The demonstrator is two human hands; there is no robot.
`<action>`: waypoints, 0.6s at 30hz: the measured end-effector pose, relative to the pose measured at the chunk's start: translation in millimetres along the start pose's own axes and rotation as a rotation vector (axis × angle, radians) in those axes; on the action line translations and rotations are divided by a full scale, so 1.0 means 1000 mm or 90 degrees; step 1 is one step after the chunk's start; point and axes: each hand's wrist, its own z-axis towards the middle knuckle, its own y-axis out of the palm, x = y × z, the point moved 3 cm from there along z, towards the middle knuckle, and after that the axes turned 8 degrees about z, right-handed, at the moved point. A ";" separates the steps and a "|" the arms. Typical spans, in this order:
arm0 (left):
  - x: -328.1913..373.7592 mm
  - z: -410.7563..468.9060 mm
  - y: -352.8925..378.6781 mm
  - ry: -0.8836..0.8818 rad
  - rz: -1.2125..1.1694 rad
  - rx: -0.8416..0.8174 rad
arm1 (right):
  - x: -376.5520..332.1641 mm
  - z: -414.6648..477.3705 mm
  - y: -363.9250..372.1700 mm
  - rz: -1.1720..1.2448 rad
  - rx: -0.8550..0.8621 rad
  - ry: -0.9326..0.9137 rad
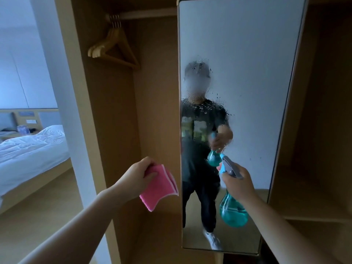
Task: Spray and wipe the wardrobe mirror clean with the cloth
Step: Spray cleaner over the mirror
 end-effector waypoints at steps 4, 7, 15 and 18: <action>-0.003 -0.005 0.006 0.002 -0.007 -0.007 | 0.005 -0.003 0.005 0.011 -0.004 0.009; -0.004 -0.007 0.014 -0.004 -0.008 -0.019 | 0.013 -0.006 0.011 -0.004 -0.026 0.032; -0.009 -0.017 0.042 -0.031 -0.021 -0.060 | 0.048 -0.027 0.030 0.002 -0.084 0.103; -0.015 -0.025 0.055 -0.043 -0.023 -0.079 | 0.064 -0.035 0.036 -0.003 -0.087 0.132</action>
